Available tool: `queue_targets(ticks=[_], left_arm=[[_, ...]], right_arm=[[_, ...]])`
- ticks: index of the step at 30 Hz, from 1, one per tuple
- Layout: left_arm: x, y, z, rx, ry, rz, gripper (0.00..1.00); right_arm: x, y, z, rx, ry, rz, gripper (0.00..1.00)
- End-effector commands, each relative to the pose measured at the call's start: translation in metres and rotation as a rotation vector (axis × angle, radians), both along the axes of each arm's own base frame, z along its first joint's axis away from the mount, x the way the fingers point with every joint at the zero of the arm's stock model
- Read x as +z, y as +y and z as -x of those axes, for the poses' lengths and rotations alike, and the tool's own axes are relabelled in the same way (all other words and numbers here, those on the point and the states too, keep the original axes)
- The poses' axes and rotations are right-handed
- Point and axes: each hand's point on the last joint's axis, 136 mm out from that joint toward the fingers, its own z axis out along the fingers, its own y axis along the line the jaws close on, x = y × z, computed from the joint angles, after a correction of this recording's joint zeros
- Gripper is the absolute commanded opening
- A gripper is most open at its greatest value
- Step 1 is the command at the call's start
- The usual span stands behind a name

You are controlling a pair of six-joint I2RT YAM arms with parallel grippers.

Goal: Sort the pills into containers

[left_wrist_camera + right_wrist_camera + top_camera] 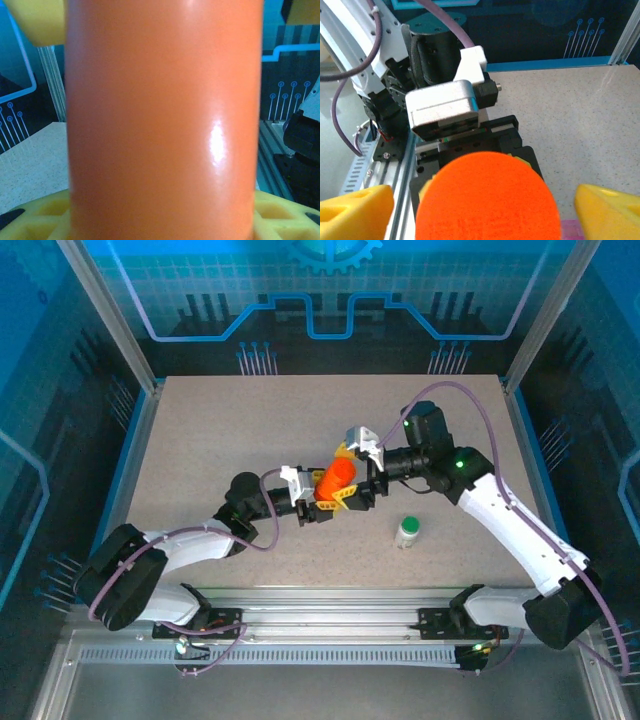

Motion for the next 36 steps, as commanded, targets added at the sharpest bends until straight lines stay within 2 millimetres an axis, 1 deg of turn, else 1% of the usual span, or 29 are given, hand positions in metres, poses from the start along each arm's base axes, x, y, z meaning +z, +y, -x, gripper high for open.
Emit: queue_targets(ticks=[1, 5, 7, 9, 10, 12, 14, 16, 17, 18, 19, 21, 25, 27, 32, 36], left_arm=[[0.019, 0.003, 0.001, -0.001, -0.046, 0.036, 0.16], [0.014, 0.006, -0.009, 0.059, -0.037, 0.022, 0.17], [0.013, 0.010, -0.016, 0.114, -0.038, 0.030, 0.18], [0.012, 0.015, -0.025, 0.181, -0.033, 0.035, 0.18], [0.011, 0.017, -0.028, 0.206, -0.031, 0.034, 0.18], [0.006, 0.023, -0.041, 0.314, -0.033, 0.008, 0.18], [0.003, 0.024, -0.052, 0.419, -0.056, -0.040, 0.17], [-0.001, 0.028, -0.063, 0.535, -0.070, -0.081, 0.16], [-0.002, 0.030, -0.067, 0.583, -0.076, -0.087, 0.16], [-0.003, 0.031, -0.070, 0.623, -0.078, -0.086, 0.15], [-0.005, 0.032, -0.072, 0.651, -0.077, -0.081, 0.15], [-0.009, 0.026, -0.074, 0.677, -0.087, -0.084, 0.16], [-0.016, 0.010, -0.074, 0.690, -0.123, -0.119, 0.15], [-0.015, 0.005, -0.072, 0.680, -0.133, -0.109, 0.16], [-0.015, 0.001, -0.076, 0.699, -0.143, -0.113, 0.16], [-0.018, 0.002, -0.082, 0.726, -0.139, -0.119, 0.15]], right_arm=[[0.011, -0.008, 0.004, 0.017, 0.011, -0.016, 1.00], [0.018, -0.016, -0.003, -0.071, -0.019, -0.031, 1.00], [0.024, -0.025, -0.018, -0.170, -0.022, -0.064, 1.00], [0.032, -0.040, -0.036, -0.285, 0.008, -0.132, 1.00], [0.036, -0.046, -0.041, -0.330, 0.021, -0.156, 1.00], [0.042, -0.059, -0.053, -0.458, 0.038, -0.189, 1.00], [0.047, -0.073, -0.066, -0.601, 0.058, -0.234, 1.00], [0.047, -0.091, -0.082, -0.775, 0.108, -0.293, 0.99], [0.042, -0.101, -0.090, -0.862, 0.152, -0.312, 0.97], [0.039, -0.107, -0.095, -0.927, 0.199, -0.329, 0.95], [0.036, -0.108, -0.097, -0.962, 0.232, -0.334, 0.94], [0.034, -0.104, -0.099, -1.010, 0.275, -0.324, 0.93], [0.035, -0.082, -0.098, -1.052, 0.281, -0.279, 0.92], [0.032, -0.070, -0.101, -1.046, 0.298, -0.267, 0.93], [0.011, -0.053, -0.106, -1.031, 0.385, -0.236, 0.93], [-0.006, -0.043, -0.104, -1.012, 0.427, -0.193, 0.92]])
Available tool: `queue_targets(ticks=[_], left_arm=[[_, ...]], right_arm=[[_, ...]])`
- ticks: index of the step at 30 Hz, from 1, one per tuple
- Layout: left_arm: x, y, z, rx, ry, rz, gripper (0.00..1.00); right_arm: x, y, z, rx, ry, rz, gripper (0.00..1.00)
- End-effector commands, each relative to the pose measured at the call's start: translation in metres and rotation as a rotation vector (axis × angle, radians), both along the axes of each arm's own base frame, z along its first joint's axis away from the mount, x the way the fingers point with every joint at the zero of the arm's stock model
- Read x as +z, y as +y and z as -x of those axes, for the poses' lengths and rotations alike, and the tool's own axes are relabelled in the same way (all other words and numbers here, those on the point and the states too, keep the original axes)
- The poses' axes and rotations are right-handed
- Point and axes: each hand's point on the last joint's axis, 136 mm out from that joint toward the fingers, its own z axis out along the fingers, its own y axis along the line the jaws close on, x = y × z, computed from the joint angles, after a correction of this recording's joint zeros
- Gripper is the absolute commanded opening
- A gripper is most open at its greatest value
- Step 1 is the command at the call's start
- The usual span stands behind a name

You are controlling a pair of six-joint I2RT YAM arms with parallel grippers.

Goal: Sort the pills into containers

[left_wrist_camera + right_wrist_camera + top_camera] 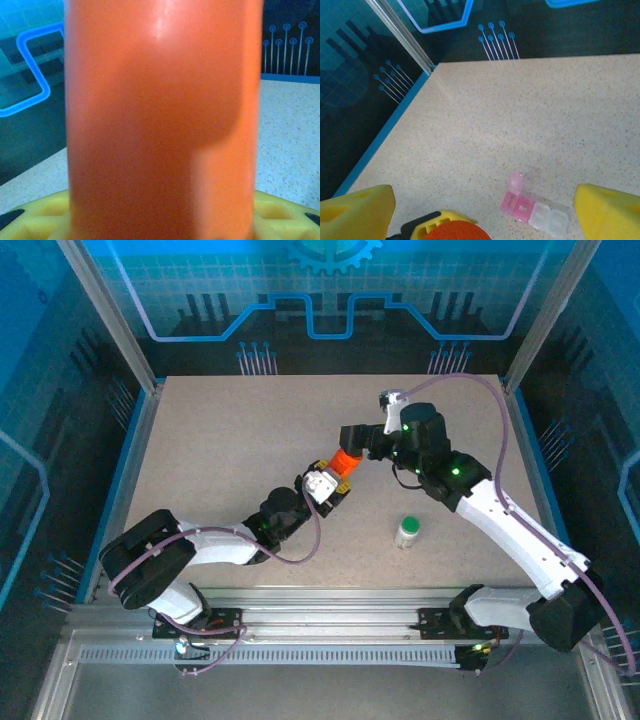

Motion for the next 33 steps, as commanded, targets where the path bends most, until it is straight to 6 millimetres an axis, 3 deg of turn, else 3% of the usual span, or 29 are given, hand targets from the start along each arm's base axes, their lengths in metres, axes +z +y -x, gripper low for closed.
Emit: queue_targets(ticks=[1, 8, 15, 25, 29, 33], left_arm=[[0.023, 0.000, -0.010, 0.056, -0.067, 0.040, 0.15], [0.021, -0.002, -0.013, 0.074, -0.071, 0.032, 0.15], [0.021, -0.002, -0.013, 0.080, -0.073, 0.023, 0.15], [0.022, -0.002, -0.009, 0.068, -0.070, 0.029, 0.15], [0.026, -0.011, 0.005, -0.036, -0.100, 0.007, 0.15], [0.033, -0.024, 0.039, -0.302, -0.092, 0.029, 0.16]], right_arm=[[-0.006, 0.009, 0.004, 0.002, 0.044, -0.013, 0.92], [-0.028, 0.017, 0.011, 0.029, 0.103, -0.030, 0.81], [-0.039, 0.021, 0.014, 0.043, 0.131, -0.021, 0.77], [-0.042, 0.025, 0.021, 0.090, 0.129, -0.028, 0.41], [-0.038, 0.032, 0.031, 0.213, 0.062, -0.003, 0.33], [-0.029, 0.039, 0.050, 0.435, -0.075, 0.083, 0.33]])
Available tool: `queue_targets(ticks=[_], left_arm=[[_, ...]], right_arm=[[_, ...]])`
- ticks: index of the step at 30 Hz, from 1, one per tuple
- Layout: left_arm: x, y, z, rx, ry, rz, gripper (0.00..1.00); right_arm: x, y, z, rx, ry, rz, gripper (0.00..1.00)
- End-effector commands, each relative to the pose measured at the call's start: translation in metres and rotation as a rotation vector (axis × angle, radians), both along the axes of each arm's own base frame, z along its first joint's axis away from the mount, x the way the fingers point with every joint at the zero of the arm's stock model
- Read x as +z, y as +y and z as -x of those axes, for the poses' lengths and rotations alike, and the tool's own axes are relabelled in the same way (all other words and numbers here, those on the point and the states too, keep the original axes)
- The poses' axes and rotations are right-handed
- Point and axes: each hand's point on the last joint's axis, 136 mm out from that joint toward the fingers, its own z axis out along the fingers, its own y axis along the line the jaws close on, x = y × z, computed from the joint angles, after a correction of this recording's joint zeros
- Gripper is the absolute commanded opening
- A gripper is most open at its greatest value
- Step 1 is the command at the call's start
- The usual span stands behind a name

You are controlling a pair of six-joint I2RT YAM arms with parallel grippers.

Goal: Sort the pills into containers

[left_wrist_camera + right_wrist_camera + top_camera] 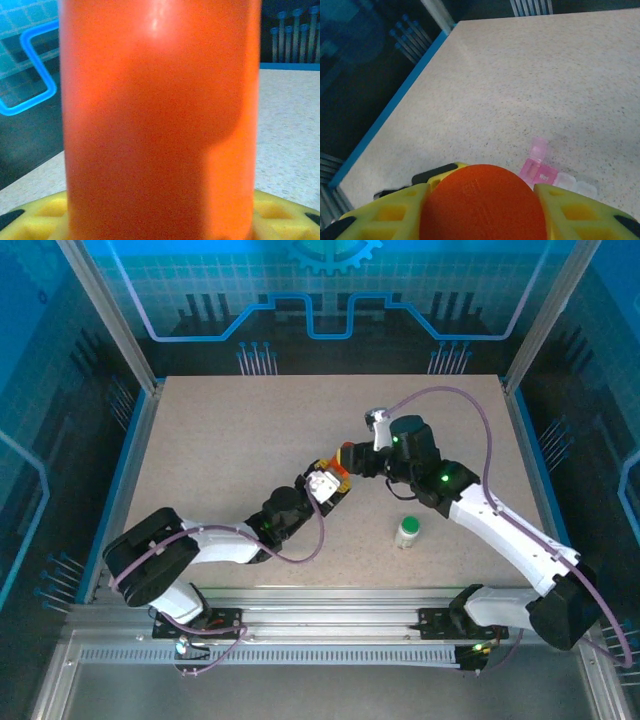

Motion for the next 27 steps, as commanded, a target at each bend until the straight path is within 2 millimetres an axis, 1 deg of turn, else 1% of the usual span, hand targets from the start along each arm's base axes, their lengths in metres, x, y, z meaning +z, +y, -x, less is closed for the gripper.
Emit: queue_targets(ticks=[1, 2, 4, 6, 10, 12, 15, 18, 22, 23, 25, 27], left_arm=[[0.043, -0.023, 0.048, -0.364, -0.060, 0.102, 0.16], [0.047, -0.020, 0.056, -0.430, -0.034, 0.133, 0.17], [0.055, -0.016, 0.065, -0.508, -0.010, 0.164, 0.17], [0.058, -0.014, 0.074, -0.562, -0.001, 0.159, 0.17], [0.063, -0.011, 0.087, -0.646, 0.025, 0.163, 0.17], [0.066, -0.009, 0.091, -0.673, 0.031, 0.172, 0.17], [0.065, -0.009, 0.093, -0.689, 0.036, 0.177, 0.18], [0.065, -0.009, 0.092, -0.684, 0.040, 0.182, 0.18], [0.065, -0.008, 0.084, -0.645, 0.042, 0.189, 0.18], [0.064, -0.007, 0.082, -0.638, 0.043, 0.190, 0.18], [0.061, -0.007, 0.079, -0.625, 0.052, 0.191, 0.18], [0.058, -0.006, 0.075, -0.608, 0.058, 0.191, 0.18]], right_arm=[[0.011, 0.015, 0.029, 0.286, -0.164, 0.057, 0.33], [0.016, 0.015, 0.036, 0.347, -0.213, 0.068, 0.32], [0.024, 0.014, 0.047, 0.424, -0.285, 0.075, 0.32], [0.031, 0.013, 0.056, 0.490, -0.343, 0.085, 0.32], [0.038, 0.019, 0.085, 0.678, -0.423, 0.079, 0.32], [0.039, 0.021, 0.094, 0.736, -0.442, 0.073, 0.33], [0.037, 0.021, 0.096, 0.759, -0.451, 0.091, 0.39], [0.034, 0.020, 0.091, 0.748, -0.442, 0.118, 0.50], [0.032, 0.018, 0.086, 0.725, -0.422, 0.144, 0.73], [0.031, 0.018, 0.084, 0.715, -0.420, 0.152, 0.77], [0.029, 0.016, 0.082, 0.701, -0.411, 0.169, 0.81], [0.029, 0.015, 0.082, 0.701, -0.408, 0.177, 0.90]])
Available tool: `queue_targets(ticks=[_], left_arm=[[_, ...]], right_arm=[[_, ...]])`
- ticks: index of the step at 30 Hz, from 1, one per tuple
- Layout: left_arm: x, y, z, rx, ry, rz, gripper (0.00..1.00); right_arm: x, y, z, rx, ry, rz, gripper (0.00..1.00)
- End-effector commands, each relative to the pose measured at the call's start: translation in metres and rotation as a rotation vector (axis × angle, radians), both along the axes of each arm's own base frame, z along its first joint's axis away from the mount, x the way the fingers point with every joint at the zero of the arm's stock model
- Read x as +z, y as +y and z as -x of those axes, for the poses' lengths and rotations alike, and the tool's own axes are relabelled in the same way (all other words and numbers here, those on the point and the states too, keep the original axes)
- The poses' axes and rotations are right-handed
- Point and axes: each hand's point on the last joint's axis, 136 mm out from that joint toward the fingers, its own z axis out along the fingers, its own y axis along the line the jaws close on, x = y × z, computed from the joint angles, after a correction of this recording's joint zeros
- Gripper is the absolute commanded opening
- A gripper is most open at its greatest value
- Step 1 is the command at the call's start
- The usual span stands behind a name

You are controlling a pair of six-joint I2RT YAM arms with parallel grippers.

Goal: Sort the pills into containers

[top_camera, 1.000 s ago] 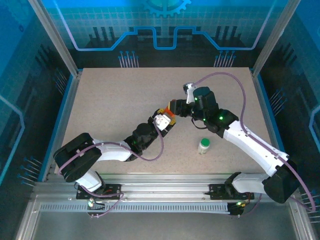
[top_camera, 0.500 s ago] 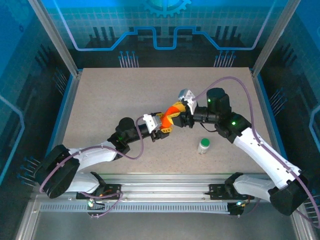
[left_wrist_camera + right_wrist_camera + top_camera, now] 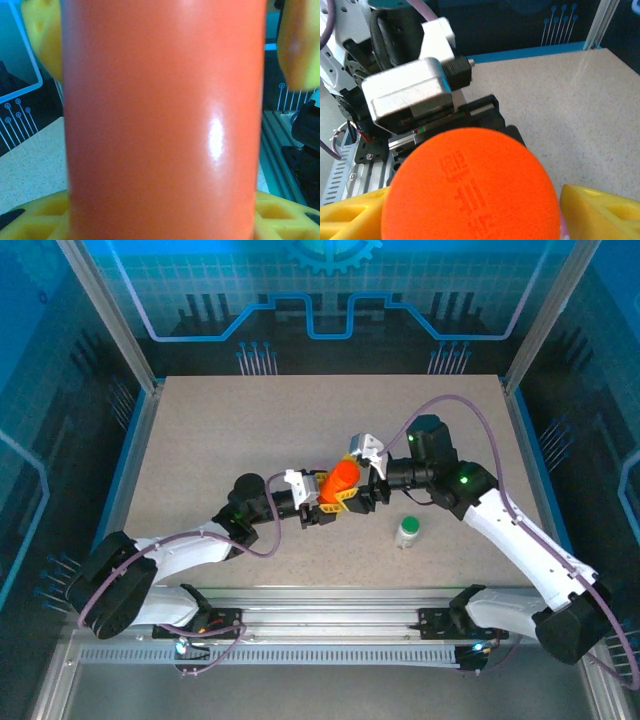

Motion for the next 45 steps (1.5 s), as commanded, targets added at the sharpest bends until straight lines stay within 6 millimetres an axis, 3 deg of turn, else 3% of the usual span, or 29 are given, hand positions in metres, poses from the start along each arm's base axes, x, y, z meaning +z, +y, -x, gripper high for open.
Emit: queue_targets(ticks=[1, 3, 9, 16, 20, 24, 28, 36, 45], left_arm=[[0.010, 0.002, -0.005, 0.023, -0.027, 0.035, 0.17], [0.006, 0.004, -0.009, 0.044, -0.023, 0.032, 0.18], [-0.001, 0.008, -0.021, 0.106, -0.011, 0.025, 0.18], [-0.009, 0.025, -0.054, 0.314, -0.002, 0.013, 0.17], [-0.014, 0.040, -0.072, 0.451, -0.006, 0.022, 0.17], [-0.019, 0.049, -0.085, 0.542, 0.005, 0.016, 0.17], [-0.025, 0.046, -0.089, 0.579, 0.001, 0.005, 0.17], [-0.029, 0.027, -0.088, 0.583, -0.037, -0.038, 0.17], [-0.030, 0.022, -0.090, 0.591, -0.051, -0.048, 0.17]], right_arm=[[0.004, -0.005, 0.000, -0.014, -0.006, 0.029, 0.94], [0.005, -0.007, -0.001, -0.024, -0.009, 0.036, 0.99], [0.020, -0.021, -0.011, -0.111, -0.029, 0.038, 1.00], [0.056, -0.044, -0.050, -0.403, -0.044, -0.122, 1.00], [0.065, -0.058, -0.074, -0.616, 0.054, -0.249, 0.99], [0.053, -0.066, -0.091, -0.792, 0.186, -0.307, 0.96], [0.036, -0.066, -0.098, -0.910, 0.286, -0.259, 0.93], [0.023, -0.023, -0.097, -0.839, 0.357, -0.207, 0.92], [-0.002, -0.010, -0.100, -0.838, 0.410, -0.146, 0.91]])
